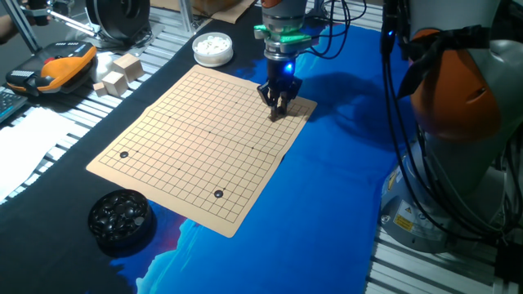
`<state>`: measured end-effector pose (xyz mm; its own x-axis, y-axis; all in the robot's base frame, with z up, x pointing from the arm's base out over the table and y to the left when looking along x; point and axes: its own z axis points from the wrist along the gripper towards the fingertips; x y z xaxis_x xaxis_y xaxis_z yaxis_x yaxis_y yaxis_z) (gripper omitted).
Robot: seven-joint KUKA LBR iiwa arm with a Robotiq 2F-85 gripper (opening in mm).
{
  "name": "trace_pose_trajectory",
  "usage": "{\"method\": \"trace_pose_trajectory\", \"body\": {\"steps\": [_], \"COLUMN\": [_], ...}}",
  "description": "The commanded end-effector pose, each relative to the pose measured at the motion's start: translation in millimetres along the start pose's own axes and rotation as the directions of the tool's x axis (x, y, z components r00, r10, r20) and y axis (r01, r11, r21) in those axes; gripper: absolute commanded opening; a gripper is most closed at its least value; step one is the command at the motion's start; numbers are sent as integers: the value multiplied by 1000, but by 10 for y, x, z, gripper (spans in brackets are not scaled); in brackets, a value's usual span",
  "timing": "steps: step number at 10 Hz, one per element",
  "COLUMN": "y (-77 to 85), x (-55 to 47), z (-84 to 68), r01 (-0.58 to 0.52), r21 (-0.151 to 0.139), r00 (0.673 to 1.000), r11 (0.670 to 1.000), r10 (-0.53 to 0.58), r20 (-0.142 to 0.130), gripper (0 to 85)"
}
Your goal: Play the first move as black on the 3-4 point in the upper right corner of the Go board
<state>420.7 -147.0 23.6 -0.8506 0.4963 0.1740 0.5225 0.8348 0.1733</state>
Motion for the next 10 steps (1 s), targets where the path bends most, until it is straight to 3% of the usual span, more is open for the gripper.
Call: {"method": "trace_pose_trajectory", "body": {"steps": [1,7,10], "y": [0,0,-3], "x": [-7,-6,-5], "z": [-6,-15,-25], "r01": [2,9,22], "r21": [4,25,54], "r00": [1000,1000,1000], "r11": [1000,1000,998], "r10": [-2,-9,-22], "r20": [3,8,15], "gripper": [340,340,340]}}
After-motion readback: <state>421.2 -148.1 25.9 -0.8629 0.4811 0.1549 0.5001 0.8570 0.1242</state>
